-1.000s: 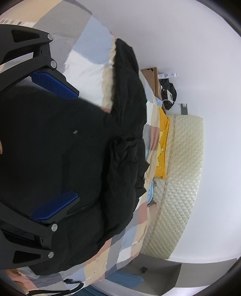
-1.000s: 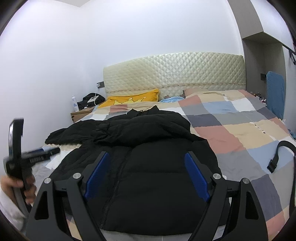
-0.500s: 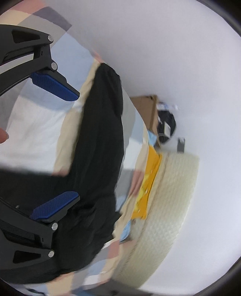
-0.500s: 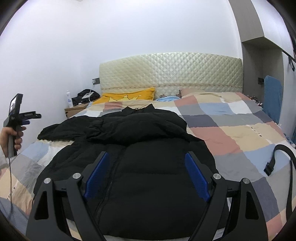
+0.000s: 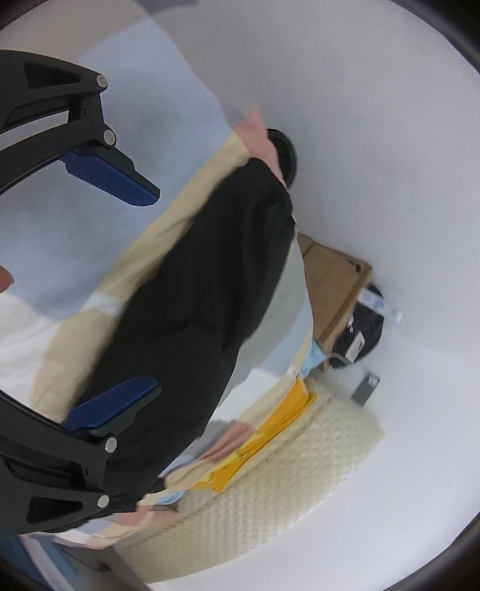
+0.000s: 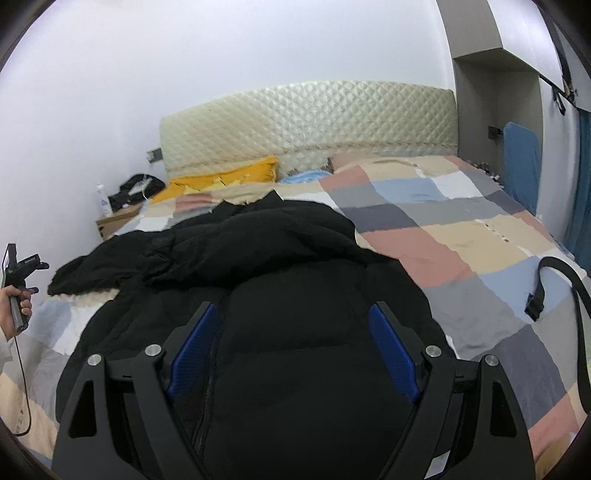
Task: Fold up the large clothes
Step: 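Grasp the sleeve cuff nearest the left tool and lift it, then raise the held sleeve and swing it over the jacket body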
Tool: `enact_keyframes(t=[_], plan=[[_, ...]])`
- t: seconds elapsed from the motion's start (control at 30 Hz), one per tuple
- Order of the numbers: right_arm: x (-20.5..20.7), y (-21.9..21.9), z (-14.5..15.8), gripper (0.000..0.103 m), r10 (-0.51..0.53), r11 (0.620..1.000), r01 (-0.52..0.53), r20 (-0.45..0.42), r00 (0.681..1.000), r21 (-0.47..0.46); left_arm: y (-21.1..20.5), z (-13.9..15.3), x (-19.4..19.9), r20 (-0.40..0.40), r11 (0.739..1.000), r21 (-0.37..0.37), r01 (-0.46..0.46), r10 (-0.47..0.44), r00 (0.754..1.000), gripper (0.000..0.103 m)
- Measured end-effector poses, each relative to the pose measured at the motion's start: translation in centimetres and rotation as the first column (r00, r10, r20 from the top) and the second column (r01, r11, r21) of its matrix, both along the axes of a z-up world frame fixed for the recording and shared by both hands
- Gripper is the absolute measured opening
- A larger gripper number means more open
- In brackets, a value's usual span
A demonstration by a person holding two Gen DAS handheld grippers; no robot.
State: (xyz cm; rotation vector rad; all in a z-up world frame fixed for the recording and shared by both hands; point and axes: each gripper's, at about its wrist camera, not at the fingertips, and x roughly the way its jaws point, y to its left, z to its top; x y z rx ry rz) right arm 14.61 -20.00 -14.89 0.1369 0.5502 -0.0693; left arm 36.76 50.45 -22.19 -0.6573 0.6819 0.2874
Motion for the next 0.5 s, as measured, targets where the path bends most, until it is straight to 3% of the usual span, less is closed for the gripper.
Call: enact_keyframes(t=[0.13, 0.23, 0.43, 0.5], plan=[[1.5, 1.6, -0.7, 0.084, 0.006, 1.0, -0.007, -0.044, 0.999, -0.007, 2.6, -4.0, 2.7, -0.012, 0.996, -0.088, -0.02, 0.019, 1.0, 0.094], [2.7, 2.6, -1.2, 0.084, 0.01, 0.999, -0.012, -0.061, 0.998, -0.038, 3.8, -6.5, 4.7, -0.032, 0.994, -0.105, -0.04, 0.037, 0.999, 0.094], [4.5, 2.9, -2.6, 0.084, -0.006, 0.999, 0.001, -0.123, 0.992, -0.043, 5.7, -6.9, 7.3, 0.067, 0.991, -0.101, -0.092, 0.099, 0.993, 0.092], [4.9, 2.5, -3.0, 0.084, -0.018, 1.0, 0.015, -0.136, 0.991, -0.025, 6.2, -6.9, 8.1, 0.072, 0.989, -0.101, -0.11, 0.117, 0.991, 0.081]])
